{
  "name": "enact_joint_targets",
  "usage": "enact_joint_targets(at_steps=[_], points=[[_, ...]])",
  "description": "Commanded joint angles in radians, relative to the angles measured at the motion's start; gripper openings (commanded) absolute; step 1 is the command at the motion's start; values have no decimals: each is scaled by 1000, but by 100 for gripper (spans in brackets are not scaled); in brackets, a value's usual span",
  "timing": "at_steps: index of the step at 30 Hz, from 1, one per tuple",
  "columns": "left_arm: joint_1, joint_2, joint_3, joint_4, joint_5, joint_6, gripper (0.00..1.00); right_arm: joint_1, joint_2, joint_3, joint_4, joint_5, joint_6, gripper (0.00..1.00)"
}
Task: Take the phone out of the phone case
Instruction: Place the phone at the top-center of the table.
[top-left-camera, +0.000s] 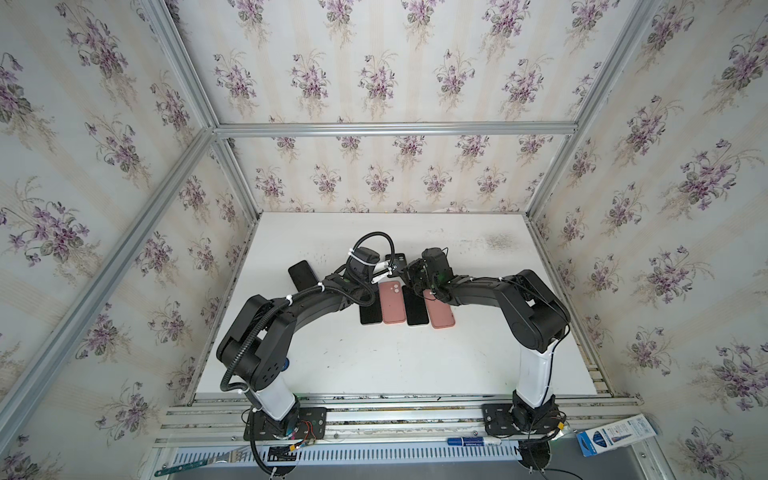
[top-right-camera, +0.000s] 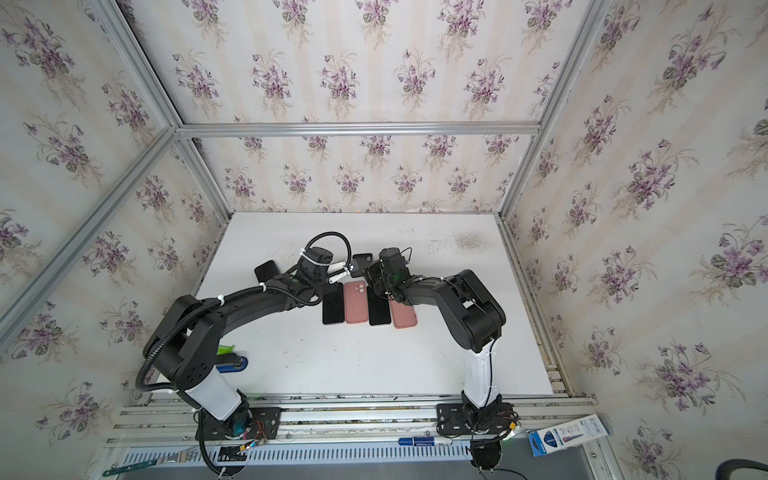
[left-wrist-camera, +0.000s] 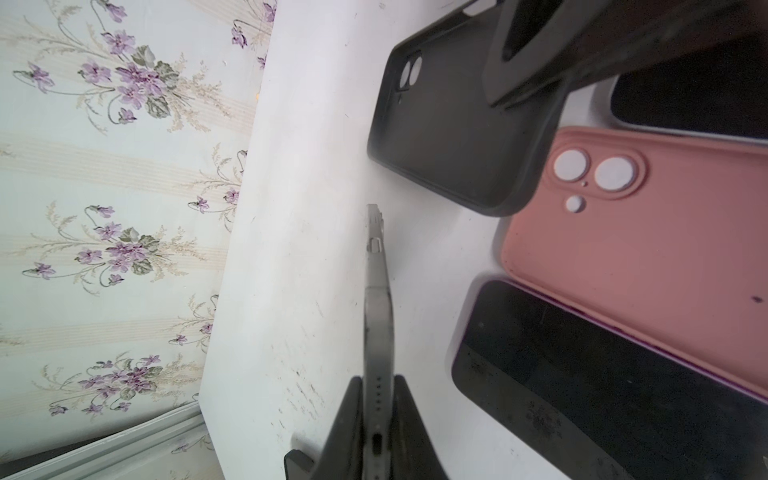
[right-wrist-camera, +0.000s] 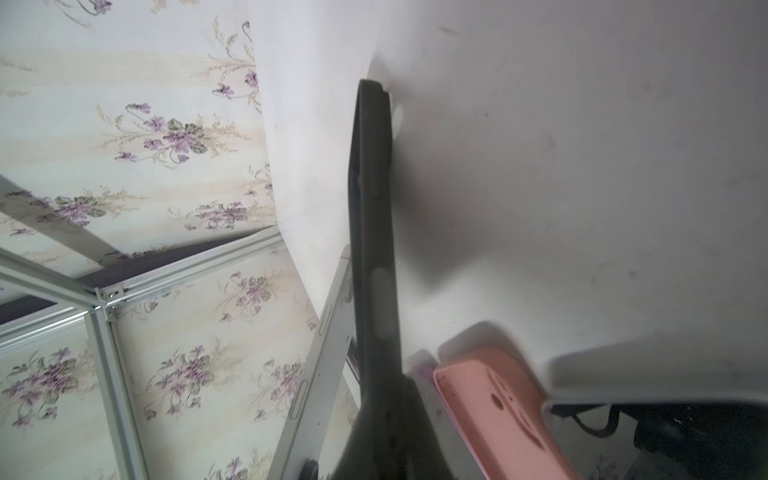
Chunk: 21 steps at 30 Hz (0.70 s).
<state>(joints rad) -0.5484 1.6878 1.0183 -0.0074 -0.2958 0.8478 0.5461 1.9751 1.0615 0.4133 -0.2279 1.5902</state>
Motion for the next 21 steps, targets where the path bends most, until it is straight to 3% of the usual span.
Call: enact_joint_targets(at_steps=[1,6,18,21], points=[[6,9,-12,57,20,31,20,21,16,32,8,-3,20,0],[14,21,-23,58,24,18,37,29,42,45,18,-11,37,0],[19,91,32,57,-5,-43,42,31,57,34,27,8,40,0],[21,82,44,55,-50,-67,51,29,64,34,35,19,39,0]])
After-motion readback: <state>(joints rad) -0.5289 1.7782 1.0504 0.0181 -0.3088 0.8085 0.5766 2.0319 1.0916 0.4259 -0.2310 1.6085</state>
